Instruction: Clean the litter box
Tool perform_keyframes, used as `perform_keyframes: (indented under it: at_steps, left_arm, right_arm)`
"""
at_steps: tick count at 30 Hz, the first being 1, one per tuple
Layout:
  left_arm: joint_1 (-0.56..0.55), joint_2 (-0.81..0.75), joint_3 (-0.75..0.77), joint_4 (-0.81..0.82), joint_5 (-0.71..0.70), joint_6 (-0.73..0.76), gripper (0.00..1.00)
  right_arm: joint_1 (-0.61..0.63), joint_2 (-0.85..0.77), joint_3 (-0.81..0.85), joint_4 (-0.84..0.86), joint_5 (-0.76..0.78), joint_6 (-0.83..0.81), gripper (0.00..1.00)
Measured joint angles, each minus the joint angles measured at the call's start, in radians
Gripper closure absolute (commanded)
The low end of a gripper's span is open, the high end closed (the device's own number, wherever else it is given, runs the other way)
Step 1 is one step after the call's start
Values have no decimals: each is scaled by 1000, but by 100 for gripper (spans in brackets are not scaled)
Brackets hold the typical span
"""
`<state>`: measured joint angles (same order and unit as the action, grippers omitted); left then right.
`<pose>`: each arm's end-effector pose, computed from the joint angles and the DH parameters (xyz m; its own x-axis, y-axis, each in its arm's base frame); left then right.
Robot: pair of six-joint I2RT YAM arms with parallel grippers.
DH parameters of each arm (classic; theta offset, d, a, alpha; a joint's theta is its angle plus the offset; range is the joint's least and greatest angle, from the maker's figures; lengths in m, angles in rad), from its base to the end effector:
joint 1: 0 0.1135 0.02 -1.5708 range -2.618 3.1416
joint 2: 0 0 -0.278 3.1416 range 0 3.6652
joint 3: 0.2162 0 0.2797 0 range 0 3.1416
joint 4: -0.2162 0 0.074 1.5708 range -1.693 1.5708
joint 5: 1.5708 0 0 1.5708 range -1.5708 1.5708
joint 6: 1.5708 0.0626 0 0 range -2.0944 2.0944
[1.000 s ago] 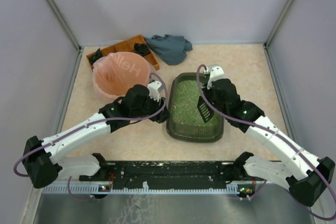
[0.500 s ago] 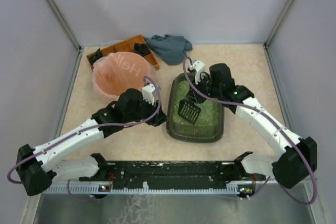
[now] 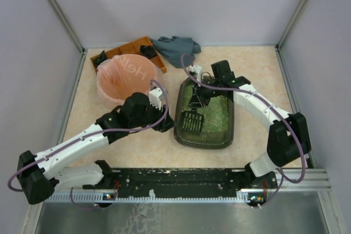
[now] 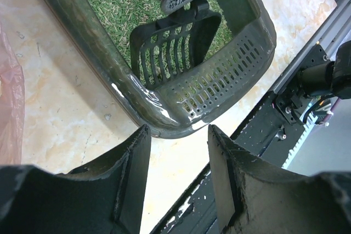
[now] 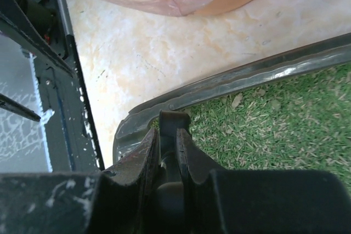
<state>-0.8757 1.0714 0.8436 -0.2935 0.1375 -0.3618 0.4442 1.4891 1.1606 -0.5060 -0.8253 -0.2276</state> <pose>0.1756 -0.2240 0.2866 -0.5945 0.1655 -0.7869 0.6698 0.6433 -0.3708 0.2994 0.1934 0.2729 -0.4855 -0.4006 -0.7771 -0.8690 0.3183 0.3789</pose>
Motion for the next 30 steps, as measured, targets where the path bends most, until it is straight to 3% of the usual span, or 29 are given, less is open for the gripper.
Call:
perform_keyframes:
  at_steps: [5, 11, 30]
  left_arm:
    - [0, 0, 0, 0, 0, 0, 48]
    - [0, 0, 0, 0, 0, 0, 48]
    - [0, 0, -1, 0, -2, 3, 48]
  right_arm:
    - [-14, 51, 1, -12, -63, -13, 100]
    - [-17, 46, -23, 22, -27, 11, 100]
    - [-9, -212, -74, 184, 584, 19, 100]
